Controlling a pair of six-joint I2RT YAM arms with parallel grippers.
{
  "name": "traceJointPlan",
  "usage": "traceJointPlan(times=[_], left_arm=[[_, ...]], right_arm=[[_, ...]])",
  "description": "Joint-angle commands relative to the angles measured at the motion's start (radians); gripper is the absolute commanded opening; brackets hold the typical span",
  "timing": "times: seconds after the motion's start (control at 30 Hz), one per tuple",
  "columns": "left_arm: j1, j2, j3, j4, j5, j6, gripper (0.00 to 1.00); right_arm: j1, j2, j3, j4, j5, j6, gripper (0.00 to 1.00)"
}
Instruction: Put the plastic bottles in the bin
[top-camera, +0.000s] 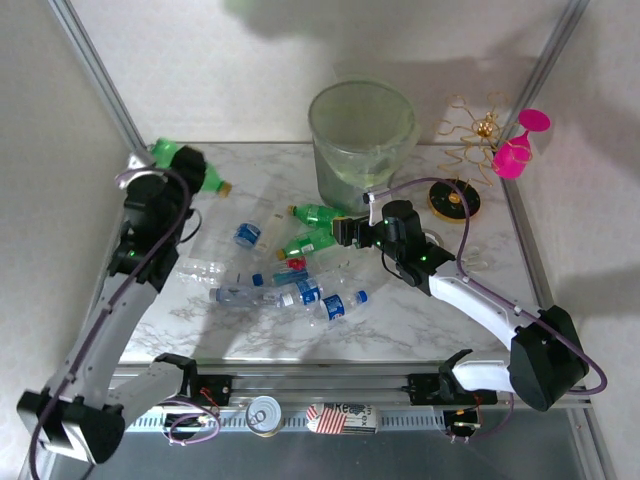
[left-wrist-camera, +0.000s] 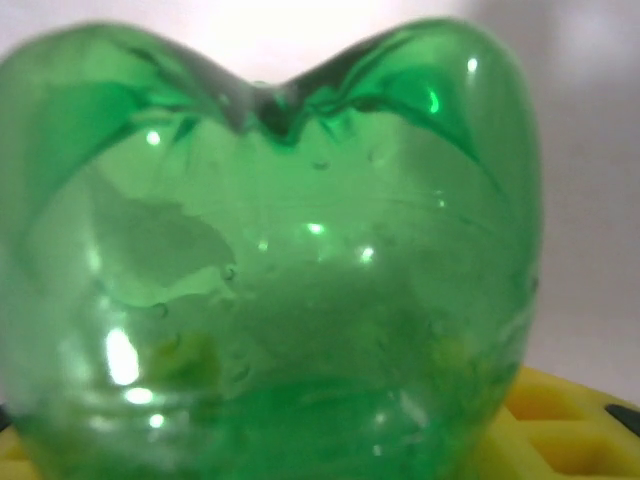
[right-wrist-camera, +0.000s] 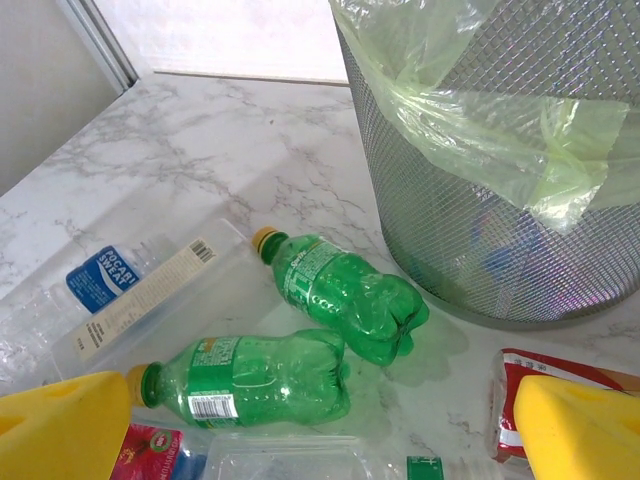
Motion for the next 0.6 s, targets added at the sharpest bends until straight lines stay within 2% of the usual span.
traceJointPlan(times=[0.0,0.1,0.2,0.37,0.57], left_arm=[[-0.108,0.106,0.129,0.163,0.042,0.173,0.46],[-0.194,0.235,0.26,0.188,0.059,0.249,0.46],[-0.258,0.374,0.429,0.144,0.091,0.326,0.46],[-0.333,0.652,0.762,0.009,0.17,0.393,0.46],[-0.389,0.997,1.211,-0.215,0.146,0.513,0.46]], right_arm=[[0.006,-0.002,-0.009,0.028,-0.007,0.024,0.99],[0.006,-0.018,-0.02,0.016,0.013,0.028,0.99],[0.006,-0.039,-0.043,0.013,0.035,0.033,0.99],[0.007,-0.074,-0.082,-0.005,0.082,0.041,0.99],[0.006,-0.107,-0.113,-0.043,0.128,0.065,0.99]])
